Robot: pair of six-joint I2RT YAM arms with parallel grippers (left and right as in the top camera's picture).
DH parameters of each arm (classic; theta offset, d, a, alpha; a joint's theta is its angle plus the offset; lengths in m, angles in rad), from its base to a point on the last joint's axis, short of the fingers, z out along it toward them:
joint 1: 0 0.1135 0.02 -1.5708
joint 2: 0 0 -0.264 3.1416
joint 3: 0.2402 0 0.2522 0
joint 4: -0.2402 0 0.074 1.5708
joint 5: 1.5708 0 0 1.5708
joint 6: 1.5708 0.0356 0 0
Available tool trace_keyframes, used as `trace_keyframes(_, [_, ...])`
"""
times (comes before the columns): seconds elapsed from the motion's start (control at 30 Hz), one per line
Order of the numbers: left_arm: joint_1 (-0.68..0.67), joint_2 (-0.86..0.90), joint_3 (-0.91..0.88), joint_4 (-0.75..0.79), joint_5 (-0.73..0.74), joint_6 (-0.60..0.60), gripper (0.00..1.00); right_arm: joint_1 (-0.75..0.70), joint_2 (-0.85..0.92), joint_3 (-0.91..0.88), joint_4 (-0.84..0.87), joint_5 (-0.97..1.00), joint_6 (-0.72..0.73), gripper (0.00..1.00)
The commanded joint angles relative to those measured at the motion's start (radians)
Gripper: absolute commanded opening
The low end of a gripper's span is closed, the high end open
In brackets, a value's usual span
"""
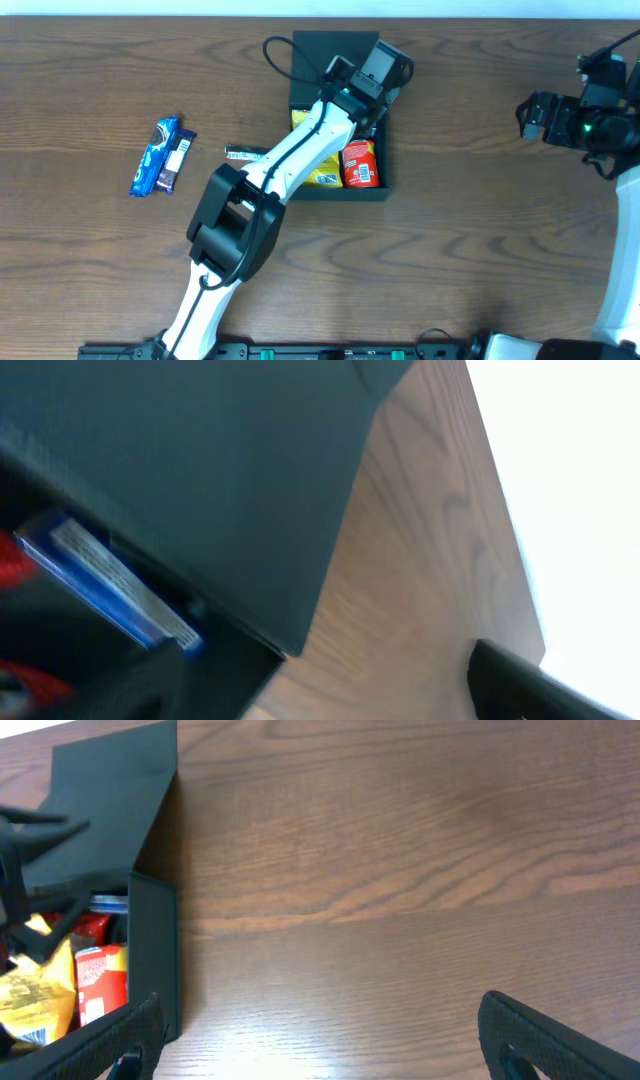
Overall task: Pack container
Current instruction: 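Release the mints and move the left gripper to the Oreo pack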
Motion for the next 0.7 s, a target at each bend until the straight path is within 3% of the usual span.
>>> trace_keyframes(0.0, [0.035, -0.067, 0.022, -0.035, -0.004, 0.328, 0.62, -0.007, -0.001, -0.007, -0.001, -0.012, 0.016, 0.99])
trace_keyframes(0.07, [0.074, -0.101, 0.022, -0.1, -0.003, 0.475, 0.37, -0.007, -0.001, -0.007, -0.001, -0.012, 0.016, 0.99])
trace_keyframes(0.1, [0.097, -0.126, 0.022, -0.126, -0.003, 0.526, 0.2, -0.007, -0.001, -0.007, -0.001, -0.012, 0.016, 0.99])
trace_keyframes(0.17, [0.124, -0.163, 0.022, -0.152, 0.0, 0.624, 0.06, -0.007, -0.001, -0.007, 0.0, -0.012, 0.016, 0.99])
trace_keyframes(0.4, [0.225, -0.303, 0.022, -0.332, -0.04, 1.01, 0.06, -0.007, -0.001, -0.007, 0.0, -0.012, 0.016, 0.99])
trace_keyframes(0.57, [0.34, -0.332, 0.022, -0.568, -0.141, 1.073, 0.06, -0.003, -0.001, -0.008, 0.002, -0.012, 0.016, 0.99])
trace_keyframes(0.67, [0.408, -0.321, 0.018, -0.674, -0.14, 0.979, 0.05, -0.003, -0.001, -0.007, 0.006, -0.013, 0.017, 0.99])
